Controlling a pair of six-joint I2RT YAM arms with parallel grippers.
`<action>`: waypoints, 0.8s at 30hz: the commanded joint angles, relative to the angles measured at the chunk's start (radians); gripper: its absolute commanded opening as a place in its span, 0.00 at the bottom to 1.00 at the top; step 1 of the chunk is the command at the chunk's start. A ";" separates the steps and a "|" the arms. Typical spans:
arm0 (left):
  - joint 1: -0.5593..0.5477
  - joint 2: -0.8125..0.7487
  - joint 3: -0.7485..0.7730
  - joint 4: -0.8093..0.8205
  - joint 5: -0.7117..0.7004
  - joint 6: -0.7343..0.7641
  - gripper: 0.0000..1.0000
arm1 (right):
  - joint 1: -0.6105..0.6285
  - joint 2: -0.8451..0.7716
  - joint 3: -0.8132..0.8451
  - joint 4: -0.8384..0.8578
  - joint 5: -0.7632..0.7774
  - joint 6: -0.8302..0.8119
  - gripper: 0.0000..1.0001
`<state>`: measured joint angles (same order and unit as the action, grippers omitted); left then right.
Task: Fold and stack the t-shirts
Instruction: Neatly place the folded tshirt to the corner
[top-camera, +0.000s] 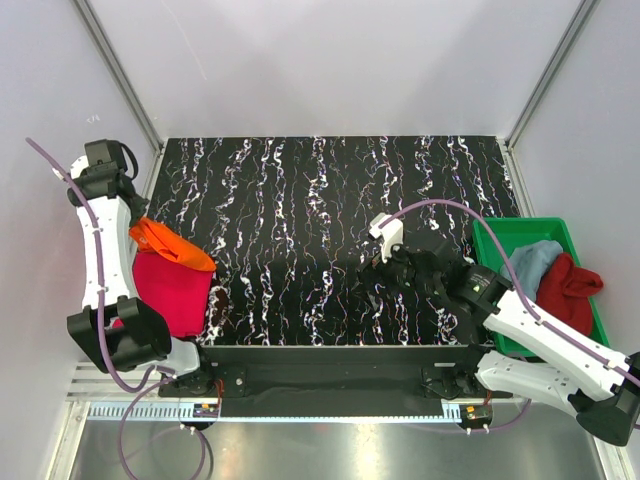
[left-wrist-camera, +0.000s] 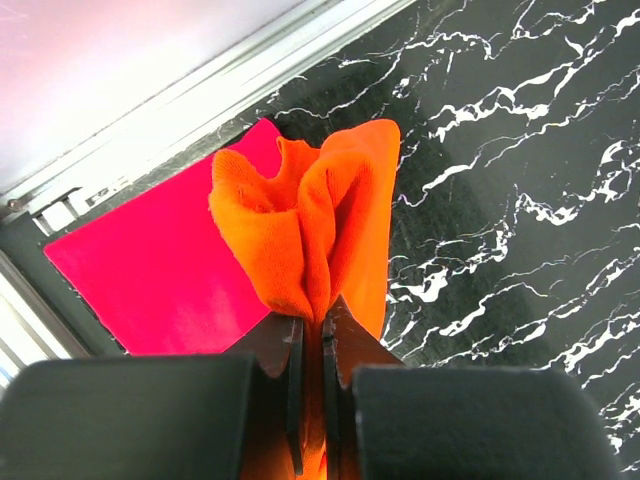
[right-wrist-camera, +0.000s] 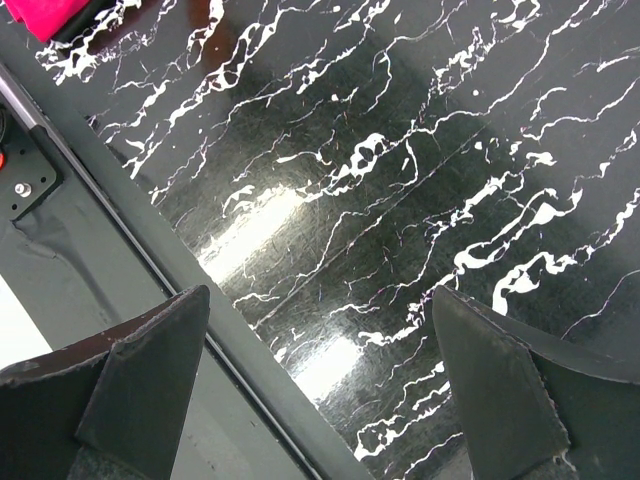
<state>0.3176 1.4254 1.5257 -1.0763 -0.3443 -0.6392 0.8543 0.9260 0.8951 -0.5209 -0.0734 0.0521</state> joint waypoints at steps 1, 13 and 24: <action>0.024 -0.037 0.047 0.038 0.014 0.039 0.00 | -0.004 -0.021 -0.005 0.013 -0.020 0.015 1.00; 0.063 -0.079 -0.025 0.041 0.016 0.049 0.00 | -0.004 -0.015 -0.018 0.012 -0.026 0.015 1.00; 0.138 -0.181 -0.212 0.032 0.033 -0.014 0.00 | -0.004 -0.019 -0.024 0.009 -0.037 0.020 1.00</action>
<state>0.4377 1.2770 1.3449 -1.0664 -0.3256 -0.6277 0.8543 0.9215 0.8711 -0.5213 -0.0795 0.0608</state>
